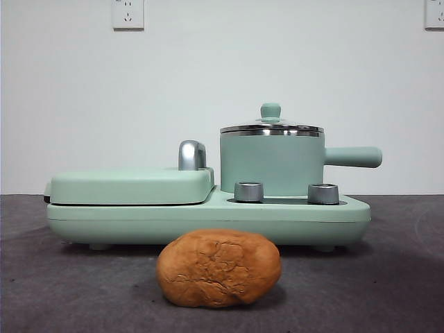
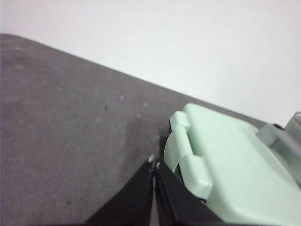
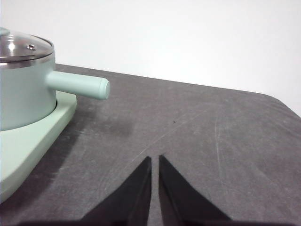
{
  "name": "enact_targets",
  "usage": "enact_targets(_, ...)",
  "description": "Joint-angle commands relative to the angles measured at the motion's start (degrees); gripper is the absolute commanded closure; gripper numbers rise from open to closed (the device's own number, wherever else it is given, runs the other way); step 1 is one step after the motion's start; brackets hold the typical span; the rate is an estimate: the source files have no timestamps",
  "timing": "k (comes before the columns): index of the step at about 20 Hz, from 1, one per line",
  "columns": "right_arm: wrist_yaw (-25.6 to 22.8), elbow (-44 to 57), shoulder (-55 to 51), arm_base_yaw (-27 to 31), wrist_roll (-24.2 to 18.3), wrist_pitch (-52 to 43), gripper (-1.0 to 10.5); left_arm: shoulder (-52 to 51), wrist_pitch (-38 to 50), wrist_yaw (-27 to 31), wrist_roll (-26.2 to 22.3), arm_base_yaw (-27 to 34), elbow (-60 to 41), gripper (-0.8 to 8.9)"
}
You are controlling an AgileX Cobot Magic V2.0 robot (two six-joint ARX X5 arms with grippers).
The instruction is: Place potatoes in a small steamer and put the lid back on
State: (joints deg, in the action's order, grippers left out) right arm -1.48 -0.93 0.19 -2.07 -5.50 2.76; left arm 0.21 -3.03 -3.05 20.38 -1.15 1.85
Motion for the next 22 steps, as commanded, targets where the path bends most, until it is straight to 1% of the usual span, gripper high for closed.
enact_targets(1, 0.1, 0.2, 0.0, 0.0, 2.3, -0.6, 9.2, 0.0, 2.2, 0.1, 0.2, 0.1, -1.0, 8.08)
enact_targets(5, -0.3, 0.2, 0.0, 0.0, 8.4, -0.5, 9.2, 0.0, 3.1, 0.1, 0.2, 0.1, -1.0, 8.08)
enact_targets(10, -0.3, 0.2, 0.0, 0.0, 11.3, -0.7, 9.2, 0.0, 3.4, 0.0, 0.2, 0.0, -1.0, 8.08)
enact_targets(12, -0.3, 0.2, 0.0, 0.0, 16.3, -1.0, 9.3, 0.0, 4.3, 0.1, 0.3, 0.0, -1.0, 8.08)
enact_targets(13, -0.3, 0.2, 0.0, 0.0, 20.2, -1.3, 9.3, 0.0, 4.7, 0.1, 0.5, 0.0, -0.9, 8.08)
enact_targets(14, -0.2, 0.1, 0.0, 0.0, 24.7, -1.8, 9.3, 0.0, 4.8, 0.2, 1.8, 0.1, -0.5, 8.07)
enact_targets(15, 0.0, 0.0, 0.0, 0.0, 27.5, -2.2, 9.3, 0.1, 4.8, 0.3, 3.3, 0.1, 0.0, 8.05)
enact_targets(16, 0.3, -0.4, 0.0, 0.0, 31.2, -2.3, 9.3, 0.2, 4.7, 0.3, 5.5, 0.1, 0.8, 8.05)
enact_targets(17, 0.4, -1.0, 0.1, 0.0, 33.6, -2.3, 9.3, 0.3, 4.7, 0.3, 7.3, 0.1, 1.8, 8.05)
enact_targets(19, 0.5, -2.5, 0.1, 0.0, 35.9, -2.3, 9.3, 0.7, 4.5, 0.3, 8.0, 0.1, 4.2, 8.05)
enact_targets(22, 0.7, -5.7, 0.1, 0.0, 36.0, -1.7, 9.3, 2.6, 3.7, 0.3, 6.7, 0.1, 8.5, 8.05)
